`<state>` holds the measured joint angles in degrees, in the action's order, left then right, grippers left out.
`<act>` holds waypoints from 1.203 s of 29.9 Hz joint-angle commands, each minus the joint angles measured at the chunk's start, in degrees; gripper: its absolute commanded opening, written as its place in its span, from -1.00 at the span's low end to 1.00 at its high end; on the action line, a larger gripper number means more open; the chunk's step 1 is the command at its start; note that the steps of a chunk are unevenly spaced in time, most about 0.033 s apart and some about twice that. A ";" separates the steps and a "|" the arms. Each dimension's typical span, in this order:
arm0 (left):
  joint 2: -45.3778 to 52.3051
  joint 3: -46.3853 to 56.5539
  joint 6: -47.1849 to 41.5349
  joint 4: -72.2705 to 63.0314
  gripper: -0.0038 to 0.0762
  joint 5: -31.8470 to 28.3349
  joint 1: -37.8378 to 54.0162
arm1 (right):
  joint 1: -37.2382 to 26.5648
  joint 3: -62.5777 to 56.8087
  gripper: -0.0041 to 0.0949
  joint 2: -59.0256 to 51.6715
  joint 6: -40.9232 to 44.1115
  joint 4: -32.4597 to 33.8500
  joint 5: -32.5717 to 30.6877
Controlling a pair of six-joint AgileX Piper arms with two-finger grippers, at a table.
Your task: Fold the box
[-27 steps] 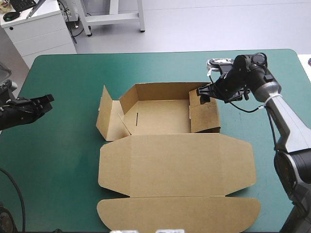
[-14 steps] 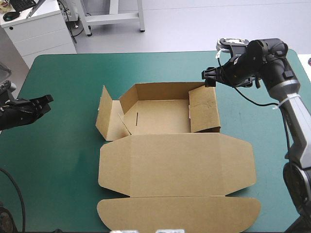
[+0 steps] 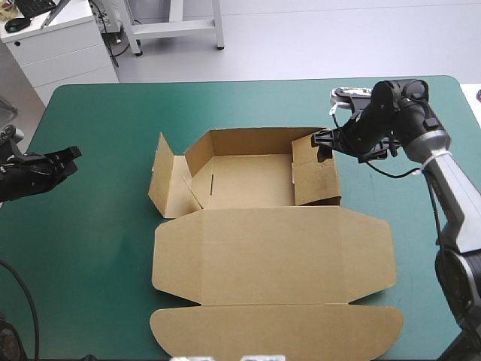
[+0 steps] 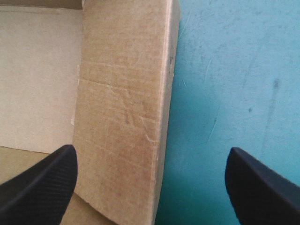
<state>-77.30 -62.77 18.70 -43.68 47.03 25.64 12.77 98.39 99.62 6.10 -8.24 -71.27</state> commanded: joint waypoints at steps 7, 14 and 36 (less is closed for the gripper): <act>2.03 -1.41 -0.49 -2.40 -0.93 -2.20 0.04 | -0.03 1.23 0.69 5.12 -0.66 -2.79 0.36; 2.03 -1.41 -0.49 -2.40 -0.93 -2.36 0.04 | -0.03 1.23 0.69 8.61 -0.27 -3.19 -0.54; 2.03 -1.41 -1.55 0.46 -0.93 -2.56 0.04 | -0.15 1.94 -0.92 0.60 -3.04 -0.46 -0.54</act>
<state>-77.30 -62.77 17.65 -41.21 46.18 25.64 12.97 98.14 107.73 4.48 -7.99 -70.35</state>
